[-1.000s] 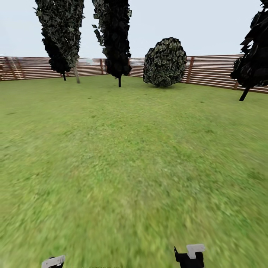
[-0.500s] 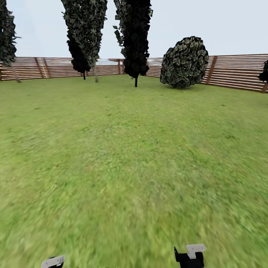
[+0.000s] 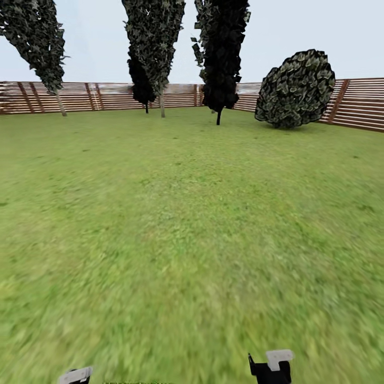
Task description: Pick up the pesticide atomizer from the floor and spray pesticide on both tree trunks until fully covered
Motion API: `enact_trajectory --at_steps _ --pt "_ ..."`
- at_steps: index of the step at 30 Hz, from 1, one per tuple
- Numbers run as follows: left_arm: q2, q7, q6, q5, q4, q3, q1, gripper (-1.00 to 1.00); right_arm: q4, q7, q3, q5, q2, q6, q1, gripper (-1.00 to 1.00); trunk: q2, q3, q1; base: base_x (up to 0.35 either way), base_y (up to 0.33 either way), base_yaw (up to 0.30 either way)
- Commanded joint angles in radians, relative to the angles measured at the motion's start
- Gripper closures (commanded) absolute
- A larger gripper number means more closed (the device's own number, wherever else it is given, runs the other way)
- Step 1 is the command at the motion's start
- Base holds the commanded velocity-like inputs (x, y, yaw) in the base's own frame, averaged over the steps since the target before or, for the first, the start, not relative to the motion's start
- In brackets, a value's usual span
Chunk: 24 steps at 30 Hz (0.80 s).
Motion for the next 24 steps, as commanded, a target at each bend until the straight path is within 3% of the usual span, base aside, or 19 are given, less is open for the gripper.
enact_trajectory --at_steps 1,3,6,24 --pt "0.0 0.014 -0.002 0.008 0.002 0.003 -0.001 1.0 0.0 -0.005 0.008 -0.004 0.001 -0.002 0.0 -1.0 0.0 -0.001 0.0 0.0 0.0 0.279" --pt "-0.001 0.071 -0.004 0.01 0.002 0.003 -0.001 1.0 0.0 -0.005 0.008 -0.004 0.004 -0.002 0.0 -1.0 0.0 -0.001 0.0 0.0 0.041 0.279" --pt "-0.003 0.09 -0.004 0.009 0.002 0.002 -0.001 1.0 0.0 -0.005 0.008 -0.004 0.005 -0.002 0.0 -1.0 0.0 -0.001 0.0 0.0 0.179 0.279" --pt "-0.004 0.093 -0.006 0.009 0.002 0.002 -0.001 1.0 0.0 -0.005 0.008 -0.003 0.006 -0.002 0.0 -1.0 0.0 -0.001 0.0 0.0 0.302 0.279"
